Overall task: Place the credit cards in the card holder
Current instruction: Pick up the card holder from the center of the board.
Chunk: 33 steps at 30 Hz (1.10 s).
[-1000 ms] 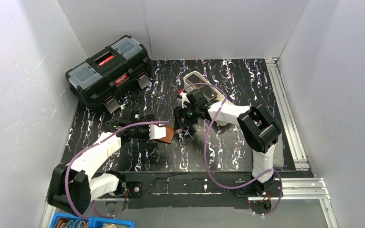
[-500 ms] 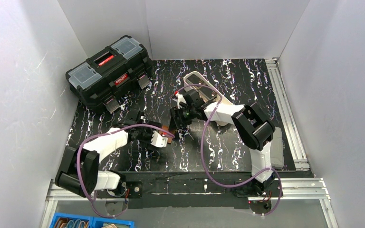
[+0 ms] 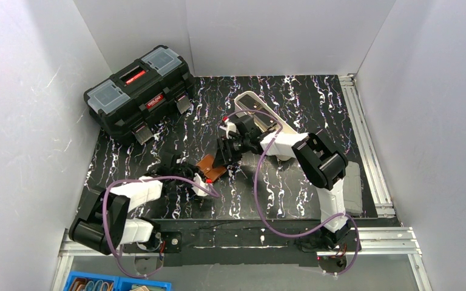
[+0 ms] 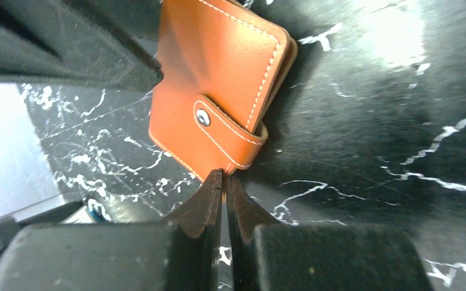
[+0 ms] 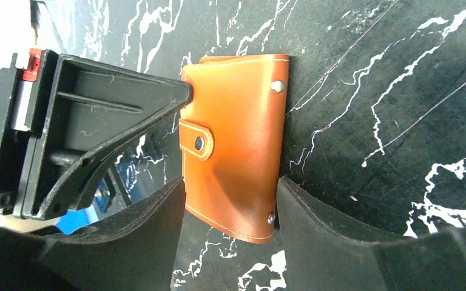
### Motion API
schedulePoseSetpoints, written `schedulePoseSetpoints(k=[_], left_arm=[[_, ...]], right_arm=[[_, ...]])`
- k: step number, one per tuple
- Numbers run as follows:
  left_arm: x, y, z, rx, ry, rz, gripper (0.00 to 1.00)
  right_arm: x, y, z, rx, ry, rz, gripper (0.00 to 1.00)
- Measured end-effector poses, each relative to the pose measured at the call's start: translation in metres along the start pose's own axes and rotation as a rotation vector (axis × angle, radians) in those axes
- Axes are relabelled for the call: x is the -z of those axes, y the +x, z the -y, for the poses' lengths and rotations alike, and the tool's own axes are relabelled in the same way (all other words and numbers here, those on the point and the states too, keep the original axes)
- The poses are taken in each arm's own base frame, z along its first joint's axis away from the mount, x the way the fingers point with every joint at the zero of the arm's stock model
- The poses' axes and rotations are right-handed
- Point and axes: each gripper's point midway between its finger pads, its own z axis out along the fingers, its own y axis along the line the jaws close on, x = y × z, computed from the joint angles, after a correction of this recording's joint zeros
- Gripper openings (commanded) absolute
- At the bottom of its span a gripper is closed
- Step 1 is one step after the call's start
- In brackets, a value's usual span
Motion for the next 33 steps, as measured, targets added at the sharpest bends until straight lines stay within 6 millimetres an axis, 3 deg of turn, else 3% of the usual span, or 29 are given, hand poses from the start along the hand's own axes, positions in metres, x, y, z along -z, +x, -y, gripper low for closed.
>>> schedulePoseSetpoints(k=[5,8,17,25,33], left_arm=[[-0.001,0.009,-0.022,-0.022,-0.127,-0.04,0.0],[0.006,0.007,-0.05,-0.049,-0.229,-0.041,0.0],[0.056,-0.025,-0.119,-0.171,-0.467,0.003,0.0],[0.078,-0.033,-0.144,-0.211,-0.545,-0.007,0.0],[0.1,-0.044,-0.157,-0.221,-0.577,-0.001,0.0]], right_arm=[[0.003,0.0,0.001,-0.044,-0.05,0.022,0.67],[0.007,0.001,0.001,-0.08,-0.096,0.034,0.69],[0.022,-0.005,-0.016,-0.194,-0.267,0.066,0.71],[0.041,-0.028,-0.04,-0.268,-0.514,0.128,0.73],[0.06,-0.043,-0.047,-0.243,-0.573,0.172,0.82]])
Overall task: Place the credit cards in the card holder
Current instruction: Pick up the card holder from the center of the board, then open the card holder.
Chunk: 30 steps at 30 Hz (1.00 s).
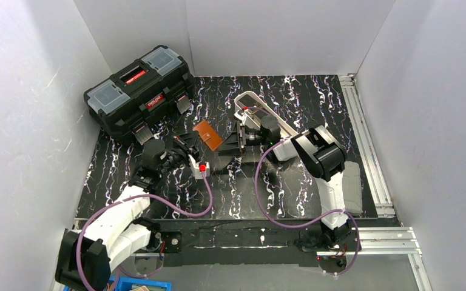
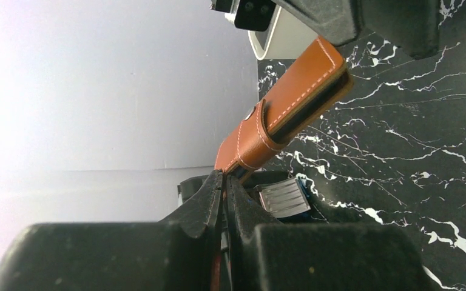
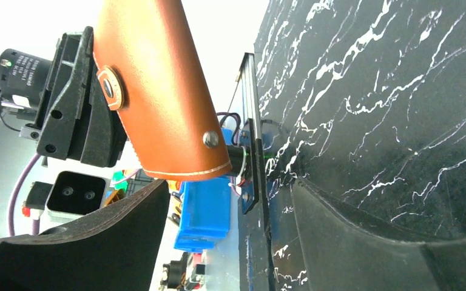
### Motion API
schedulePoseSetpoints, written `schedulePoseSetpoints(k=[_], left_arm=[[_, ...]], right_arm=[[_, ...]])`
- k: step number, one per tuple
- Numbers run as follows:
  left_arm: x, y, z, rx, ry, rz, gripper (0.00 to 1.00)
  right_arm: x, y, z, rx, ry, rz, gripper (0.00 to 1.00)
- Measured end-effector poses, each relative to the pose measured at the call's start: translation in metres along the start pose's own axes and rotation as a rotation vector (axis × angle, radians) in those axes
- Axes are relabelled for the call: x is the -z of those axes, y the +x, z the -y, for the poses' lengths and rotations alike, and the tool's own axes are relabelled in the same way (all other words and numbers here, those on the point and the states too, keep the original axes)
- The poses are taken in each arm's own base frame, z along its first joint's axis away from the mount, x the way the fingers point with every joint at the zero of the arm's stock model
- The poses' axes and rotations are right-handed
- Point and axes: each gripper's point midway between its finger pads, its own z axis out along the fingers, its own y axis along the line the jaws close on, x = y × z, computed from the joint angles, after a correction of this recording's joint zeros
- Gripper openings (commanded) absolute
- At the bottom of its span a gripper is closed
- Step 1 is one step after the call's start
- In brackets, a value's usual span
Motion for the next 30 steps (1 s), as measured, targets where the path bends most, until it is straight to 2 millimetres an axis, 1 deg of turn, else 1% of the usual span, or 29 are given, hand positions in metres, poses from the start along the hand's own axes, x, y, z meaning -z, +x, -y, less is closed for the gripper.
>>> schedulePoseSetpoints(k=[2,7,10,18,23,25,30], left_arm=[[0.005,-0.003,-0.005,-0.003,-0.009,0.003,0.0],[0.013,-0.007,-0.018,-0.017,-0.036,0.0,0.0],[0.015,-0.006,-0.021,-0.019,-0.04,-0.007,0.0],[0.016,-0.005,-0.011,0.002,-0.001,-0.012,0.0],[0.013,-0.005,-0.008,0.022,0.015,-0.008,0.0],[0.011,-0.005,-0.009,0.03,0.019,-0.007,0.0],[0.007,0.0,-0.018,0.054,0.013,-0.027,0.0]], right_arm=[[0.002,-0.005,-0.005,0.003,-0.015,0.015,0.85],[0.005,-0.017,-0.026,0.033,-0.078,0.04,0.87],[0.007,-0.024,-0.037,0.059,-0.108,0.053,0.87],[0.009,-0.031,-0.061,0.085,-0.176,0.059,0.88],[0.009,-0.024,-0.064,0.083,-0.185,0.019,0.89],[0.009,-0.019,-0.064,0.082,-0.186,-0.003,0.92],[0.017,0.004,-0.06,0.059,-0.168,-0.05,0.94]])
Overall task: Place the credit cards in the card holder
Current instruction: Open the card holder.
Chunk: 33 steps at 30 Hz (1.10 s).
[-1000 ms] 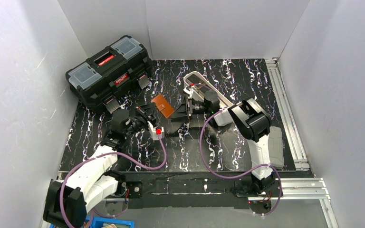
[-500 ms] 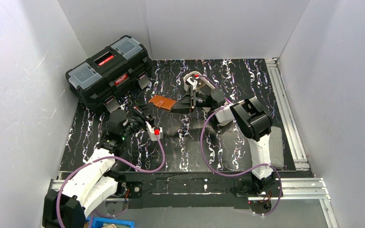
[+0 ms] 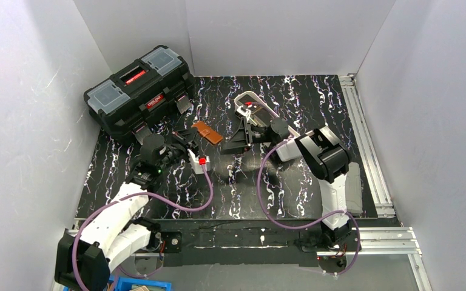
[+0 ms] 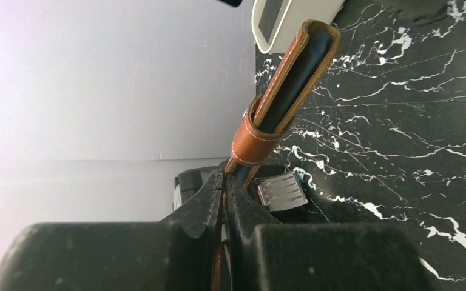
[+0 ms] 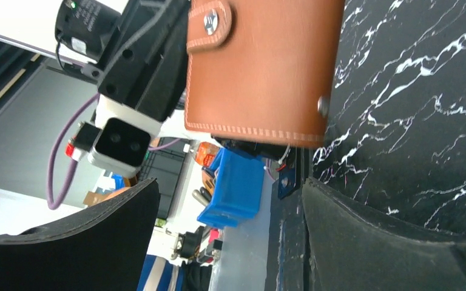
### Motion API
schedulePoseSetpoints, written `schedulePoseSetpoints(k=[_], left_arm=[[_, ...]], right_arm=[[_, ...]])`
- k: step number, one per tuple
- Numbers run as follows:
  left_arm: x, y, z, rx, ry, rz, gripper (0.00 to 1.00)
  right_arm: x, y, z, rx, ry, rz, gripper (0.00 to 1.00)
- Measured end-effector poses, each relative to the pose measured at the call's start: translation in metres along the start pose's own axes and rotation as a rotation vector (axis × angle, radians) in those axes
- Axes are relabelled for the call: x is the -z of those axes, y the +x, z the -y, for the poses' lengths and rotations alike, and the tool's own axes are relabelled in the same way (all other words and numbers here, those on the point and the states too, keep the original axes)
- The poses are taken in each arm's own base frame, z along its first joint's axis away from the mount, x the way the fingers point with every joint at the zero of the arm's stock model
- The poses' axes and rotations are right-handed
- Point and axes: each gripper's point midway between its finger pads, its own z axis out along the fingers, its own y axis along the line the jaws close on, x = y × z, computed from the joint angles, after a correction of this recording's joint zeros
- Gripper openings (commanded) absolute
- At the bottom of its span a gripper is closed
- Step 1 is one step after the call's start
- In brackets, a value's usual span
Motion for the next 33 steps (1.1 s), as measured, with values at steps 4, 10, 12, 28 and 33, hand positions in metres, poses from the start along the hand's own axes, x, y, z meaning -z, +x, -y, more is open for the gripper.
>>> schedulePoseSetpoints(k=[4,10,12,28,33], left_arm=[[0.0,0.001,-0.008,0.01,-0.014,-0.006,0.0],[0.007,-0.009,-0.017,-0.009,-0.039,0.023,0.0],[0.011,-0.013,-0.021,-0.024,-0.05,0.037,0.0],[0.015,-0.021,-0.029,-0.091,-0.068,0.067,0.0],[0.015,-0.021,-0.03,-0.109,-0.071,0.062,0.0]], right_arm=[[0.002,0.006,-0.002,-0.002,0.001,0.0,0.91],[-0.005,-0.013,-0.008,0.02,-0.018,0.031,0.9],[-0.009,-0.025,-0.012,0.034,-0.032,0.047,0.9],[-0.031,-0.042,-0.028,0.021,-0.079,0.068,0.57],[-0.029,-0.04,-0.024,0.003,-0.072,0.077,0.43]])
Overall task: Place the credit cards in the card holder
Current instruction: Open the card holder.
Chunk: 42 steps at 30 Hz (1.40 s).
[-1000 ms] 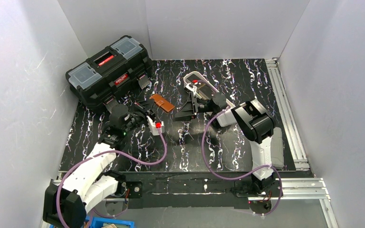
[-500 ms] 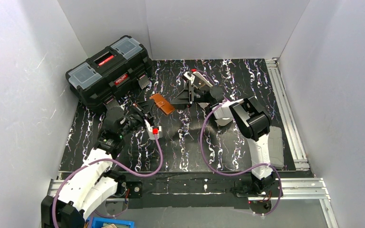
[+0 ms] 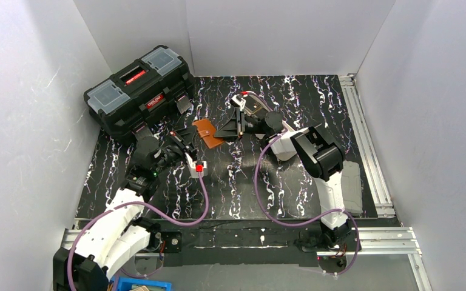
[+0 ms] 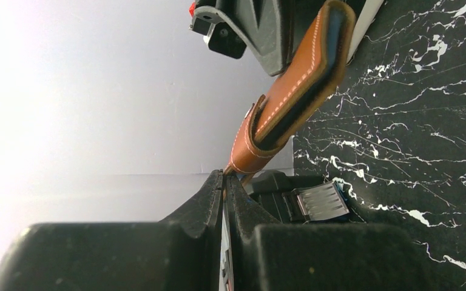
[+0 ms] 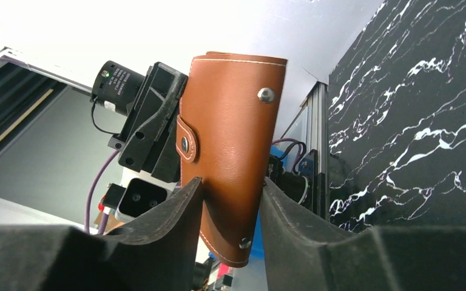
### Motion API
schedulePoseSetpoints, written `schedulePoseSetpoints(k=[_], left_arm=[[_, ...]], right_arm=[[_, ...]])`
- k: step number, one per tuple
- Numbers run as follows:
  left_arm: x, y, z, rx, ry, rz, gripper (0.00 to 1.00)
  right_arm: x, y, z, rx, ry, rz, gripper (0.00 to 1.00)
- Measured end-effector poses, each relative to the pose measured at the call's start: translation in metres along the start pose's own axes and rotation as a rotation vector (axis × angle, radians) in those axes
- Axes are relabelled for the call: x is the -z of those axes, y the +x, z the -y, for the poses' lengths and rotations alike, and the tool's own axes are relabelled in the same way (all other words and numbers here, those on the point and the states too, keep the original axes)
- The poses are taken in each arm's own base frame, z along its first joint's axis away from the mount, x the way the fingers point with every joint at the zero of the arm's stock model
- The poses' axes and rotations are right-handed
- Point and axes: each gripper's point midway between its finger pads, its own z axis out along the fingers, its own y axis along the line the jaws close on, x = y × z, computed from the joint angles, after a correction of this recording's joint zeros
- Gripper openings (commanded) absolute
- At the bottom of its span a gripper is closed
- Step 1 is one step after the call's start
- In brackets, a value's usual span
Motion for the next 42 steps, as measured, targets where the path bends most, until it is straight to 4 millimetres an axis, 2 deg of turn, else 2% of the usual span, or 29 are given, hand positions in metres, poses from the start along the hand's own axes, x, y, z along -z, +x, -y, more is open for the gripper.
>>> schedulePoseSetpoints(k=[8,9,11,12,13,14,19,22,25,27,31,34,38,42], left_arm=[[-0.002,0.004,0.015,-0.024,0.043,-0.016,0.0],[-0.002,0.005,0.017,-0.027,0.048,-0.018,0.0],[-0.002,0.005,0.019,-0.032,0.055,-0.018,0.03],[-0.002,0.005,0.021,-0.034,0.057,-0.019,0.21],[-0.002,0.005,0.022,-0.037,0.063,-0.02,0.47],[-0.002,0.006,0.024,-0.035,0.068,-0.023,0.6],[-0.001,0.011,0.04,-0.006,0.13,-0.047,0.96],[0.002,0.018,0.048,0.108,0.202,-0.096,0.98],[0.005,0.025,0.037,0.26,0.25,-0.159,0.98],[0.007,0.027,0.021,0.408,0.277,-0.207,0.98],[0.007,0.029,-0.006,0.815,0.34,-0.282,0.98],[0.008,0.042,-0.017,1.136,0.405,-0.313,0.98],[0.008,0.045,-0.011,1.469,0.591,-0.279,0.98],[0.006,0.021,0.0,1.671,0.809,-0.181,0.98]], right_arm=[[0.013,0.004,0.008,-0.043,0.031,0.033,0.29],[0.014,0.002,0.007,-0.04,0.032,0.04,0.24],[0.015,-0.001,0.005,-0.035,0.03,0.049,0.07],[0.016,-0.003,0.003,-0.031,0.028,0.053,0.01],[0.017,-0.004,0.001,-0.026,0.027,0.053,0.01],[0.017,-0.004,-0.001,-0.023,0.025,0.053,0.01],[0.018,-0.007,-0.009,0.004,0.021,0.059,0.01],[0.025,-0.007,-0.008,0.024,0.055,0.072,0.01],[0.032,-0.011,-0.006,0.062,0.128,0.086,0.01],[0.035,-0.017,-0.008,0.11,0.184,0.102,0.01],[0.039,-0.023,-0.024,0.26,0.288,0.113,0.01],[0.042,-0.024,-0.032,0.363,0.352,0.102,0.01],[0.047,-0.012,-0.032,0.469,0.44,0.044,0.01],[0.043,0.005,-0.031,0.536,0.495,-0.044,0.01]])
